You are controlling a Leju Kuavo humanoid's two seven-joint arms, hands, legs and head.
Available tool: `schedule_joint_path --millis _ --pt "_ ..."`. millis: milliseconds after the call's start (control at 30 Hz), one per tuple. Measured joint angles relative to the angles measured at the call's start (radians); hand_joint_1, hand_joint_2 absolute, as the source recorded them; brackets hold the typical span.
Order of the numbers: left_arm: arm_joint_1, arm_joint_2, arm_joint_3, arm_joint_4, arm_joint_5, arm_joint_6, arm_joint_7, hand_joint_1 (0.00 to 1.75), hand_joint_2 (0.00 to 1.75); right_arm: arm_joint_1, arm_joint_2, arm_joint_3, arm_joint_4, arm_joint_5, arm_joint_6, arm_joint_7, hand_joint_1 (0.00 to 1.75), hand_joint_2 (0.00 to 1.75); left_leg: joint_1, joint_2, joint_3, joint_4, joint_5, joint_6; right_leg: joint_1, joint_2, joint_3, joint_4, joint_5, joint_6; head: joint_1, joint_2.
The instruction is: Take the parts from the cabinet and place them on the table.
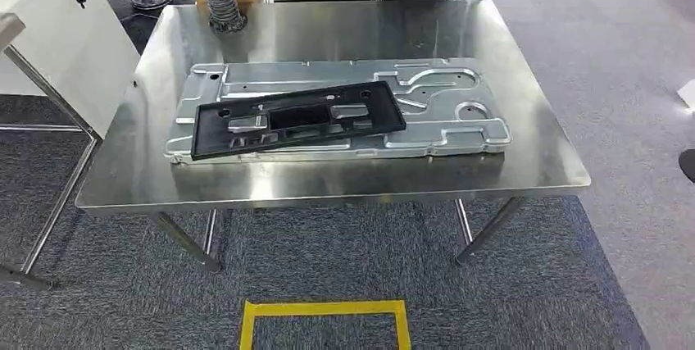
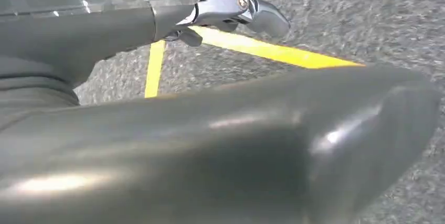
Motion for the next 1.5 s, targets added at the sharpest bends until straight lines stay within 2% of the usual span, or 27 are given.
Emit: schedule_joint_path --millis 33,67,133,167,267,300,333,400,467,533,567,667,733,800,833,900,967,1033,1167,1200,1233,1300,1333,1367,1400,1467,1500 --pt "-0.002 -0.003 0.000 0.000 0.001 0.001 0.001 0.00 0.00 -0.012 0.000 -0.022 0.085 0.008 -0.017 0.000 0.00 0.00 -0.002 -0.002 -0.006 0.007 0.005 -0.004 0.002 0.000 0.034 -0.063 -0.028 -0.008 -0.002 0.000" --pt "-0.003 -0.003 0.002 0.000 0.001 0.002 0.003 0.00 0.00 -0.016 -0.001 -0.029 0.144 0.014 -0.046 0.000 0.00 0.00 -0.002 -0.003 -0.007 0.006 0.014 -0.011 0.004 -0.004 0.027 -0.060 -0.029 -0.013 -0.001 0.000" --pt "0.003 -0.003 0.002 0.000 -0.008 0.002 0.004 0.00 0.00 -0.068 -0.018 -0.045 0.369 0.086 -0.135 -0.002 0.00 0.00 0.005 -0.003 -0.009 0.001 0.032 -0.028 0.014 -0.003 0.016 -0.064 -0.011 -0.033 0.000 0.000" --pt "0.003 -0.003 0.003 0.000 -0.010 0.001 0.004 0.00 0.00 -0.090 -0.025 -0.061 0.488 0.120 -0.155 0.002 0.00 0.00 0.012 -0.004 -0.016 0.011 0.018 -0.033 0.006 -0.007 0.006 -0.068 0.003 -0.043 0.003 0.000" --pt "0.004 -0.004 0.003 0.000 -0.015 0.000 0.003 0.00 0.00 -0.121 -0.032 -0.084 0.710 0.158 -0.179 -0.002 0.00 0.00 0.010 -0.006 -0.070 0.173 -0.157 -0.038 0.011 -0.012 -0.037 -0.067 0.034 -0.059 -0.005 0.000" --pt "0.005 -0.004 0.003 0.000 -0.016 0.000 0.003 0.00 0.00 -0.131 -0.035 -0.090 0.768 0.159 -0.180 -0.002 0.00 0.00 0.010 -0.006 -0.083 0.246 -0.198 -0.040 0.013 -0.012 -0.053 -0.065 0.046 -0.060 -0.008 0.000" --pt "0.004 -0.004 0.003 0.000 -0.017 0.000 0.003 0.00 0.00 -0.138 -0.038 -0.096 0.816 0.160 -0.180 -0.002 0.00 0.00 0.010 -0.006 -0.087 0.298 -0.204 -0.040 0.015 -0.012 -0.070 -0.062 0.058 -0.060 -0.008 0.000" --pt "0.005 -0.004 0.002 0.000 -0.019 0.000 0.000 0.00 0.00 -0.151 -0.045 -0.105 0.890 0.188 -0.188 0.008 0.00 0.00 0.009 -0.007 -0.044 0.287 -0.134 -0.033 0.021 -0.012 -0.106 -0.050 0.076 -0.060 -0.008 0.000" --pt "0.002 -0.004 0.002 0.000 -0.025 -0.001 -0.007 0.00 0.00 -0.170 -0.055 -0.122 0.994 0.260 -0.197 0.054 0.00 0.00 0.003 -0.007 0.069 0.143 -0.076 -0.014 0.028 -0.011 -0.132 -0.041 0.092 -0.060 -0.008 0.000" --pt "-0.007 -0.003 0.002 -0.001 -0.034 -0.001 -0.014 0.00 0.00 -0.183 -0.056 -0.137 1.084 0.320 -0.193 0.122 0.00 0.00 -0.007 -0.005 0.183 -0.034 -0.124 0.004 0.032 -0.012 -0.141 -0.034 0.106 -0.052 -0.008 0.000" --pt "-0.009 -0.005 0.002 -0.001 -0.038 -0.001 -0.015 0.00 0.00 -0.190 -0.060 -0.144 1.139 0.351 -0.186 0.181 0.00 0.00 -0.010 -0.005 0.180 -0.045 -0.128 0.002 0.029 -0.017 -0.143 -0.035 0.117 -0.046 -0.005 0.000" --pt "-0.006 -0.016 -0.001 0.000 -0.056 -0.005 -0.013 0.00 0.00 -0.202 -0.065 -0.149 1.253 0.451 -0.126 0.372 0.00 0.00 -0.005 -0.002 0.163 -0.059 -0.094 0.020 0.029 -0.016 -0.151 -0.041 0.139 -0.029 -0.009 0.000" --pt "-0.010 -0.019 -0.005 0.000 -0.066 -0.005 -0.010 0.00 0.00 -0.203 -0.062 -0.135 1.312 0.505 -0.093 0.464 0.00 0.00 -0.003 0.000 0.131 -0.058 -0.067 0.036 0.020 -0.006 -0.181 0.035 0.026 -0.019 -0.003 0.000" --pt "-0.008 -0.024 -0.010 0.000 -0.072 -0.006 -0.008 0.00 0.00 -0.206 -0.062 -0.127 1.350 0.519 -0.080 0.483 0.00 0.00 -0.005 0.000 0.096 -0.053 -0.044 0.036 0.013 -0.003 -0.216 0.187 -0.089 -0.008 -0.004 0.000" --pt "-0.008 -0.027 -0.011 0.000 -0.076 -0.006 -0.005 0.00 0.00 -0.208 -0.062 -0.125 1.363 0.525 -0.063 0.490 0.00 0.00 -0.005 0.002 0.078 -0.048 -0.033 0.034 0.011 -0.003 -0.224 0.249 -0.104 -0.003 -0.002 0.000" --pt "-0.008 -0.032 -0.019 0.000 -0.092 -0.005 0.006 0.00 0.00 -0.212 -0.062 -0.113 1.391 0.544 -0.002 0.512 0.00 0.00 -0.003 0.002 0.038 -0.033 -0.014 0.027 0.004 -0.004 -0.196 0.272 -0.042 0.004 -0.002 0.000" --pt "-0.008 -0.036 -0.028 0.000 -0.101 -0.005 0.012 0.00 0.00 -0.215 -0.062 -0.099 1.409 0.558 0.042 0.525 0.00 0.00 0.000 0.002 -0.004 -0.009 0.000 0.019 -0.002 -0.004 -0.086 0.135 0.029 0.006 -0.002 0.000" --pt "-0.009 -0.041 -0.032 0.000 -0.108 -0.005 0.016 0.00 0.00 -0.224 -0.059 -0.090 1.422 0.565 0.071 0.531 0.00 0.00 -0.004 0.000 -0.026 0.016 0.009 0.008 0.002 -0.002 0.034 -0.051 -0.031 0.001 -0.003 0.000" --pt "-0.006 -0.047 -0.046 0.000 -0.118 -0.008 0.022 0.00 0.00 -0.227 -0.055 -0.083 1.442 0.565 0.095 0.536 0.00 0.00 0.000 -0.001 -0.035 0.013 0.044 -0.021 0.007 -0.004 0.013 -0.060 -0.013 -0.038 -0.003 0.000" --pt "-0.007 -0.047 -0.048 0.000 -0.119 -0.008 0.022 0.00 0.00 -0.230 -0.053 -0.083 1.446 0.565 0.095 0.537 0.00 0.00 0.005 -0.004 -0.047 0.031 0.007 -0.024 0.004 -0.011 -0.001 -0.061 0.000 -0.051 -0.004 0.000" --pt "-0.006 -0.050 -0.050 0.000 -0.122 -0.008 0.022 0.00 0.00 -0.232 -0.053 -0.082 1.446 0.565 0.095 0.537 0.00 0.00 0.006 -0.005 -0.064 0.075 -0.062 -0.027 0.004 -0.011 -0.018 -0.060 0.013 -0.057 -0.010 0.000" --pt "-0.007 -0.052 -0.053 0.000 -0.124 -0.008 0.022 0.00 0.00 -0.232 -0.053 -0.080 1.449 0.565 0.095 0.537 0.00 0.00 0.009 -0.005 -0.096 0.215 -0.176 -0.034 0.008 -0.011 -0.050 -0.059 0.038 -0.060 -0.011 0.000" --pt "-0.007 -0.053 -0.053 0.000 -0.124 -0.008 0.022 0.00 0.00 -0.231 -0.053 -0.079 1.452 0.565 0.095 0.537 0.00 0.00 0.009 -0.005 -0.108 0.286 -0.204 -0.036 0.009 -0.011 -0.069 -0.056 0.051 -0.059 -0.011 0.000" --pt "-0.007 -0.053 -0.053 0.000 -0.124 -0.008 0.022 0.00 0.00 -0.231 -0.053 -0.078 1.453 0.565 0.095 0.537 0.00 0.00 0.009 -0.005 -0.105 0.329 -0.195 -0.037 0.009 -0.011 -0.088 -0.052 0.063 -0.058 -0.011 0.000" --pt "-0.007 -0.053 -0.053 0.000 -0.124 -0.008 0.022 0.00 0.00 -0.231 -0.053 -0.077 1.455 0.565 0.095 0.537 0.00 0.00 0.009 -0.005 -0.083 0.329 -0.158 -0.036 0.009 -0.011 -0.107 -0.047 0.073 -0.055 -0.012 0.000" --pt "-0.008 -0.053 -0.053 0.000 -0.124 -0.008 0.022 0.00 0.00 -0.231 -0.052 -0.075 1.458 0.565 0.095 0.537 0.00 0.00 0.010 -0.005 0.015 0.218 -0.084 -0.031 0.009 -0.011 -0.139 -0.037 0.091 -0.049 -0.012 0.000" --pt "-0.010 -0.053 -0.053 0.000 -0.124 -0.008 0.022 0.00 0.00 -0.232 -0.052 -0.075 1.460 0.565 0.095 0.537 0.00 0.00 0.009 -0.006 0.085 0.125 -0.083 -0.026 0.009 -0.010 -0.148 -0.030 0.098 -0.046 -0.012 0.000"
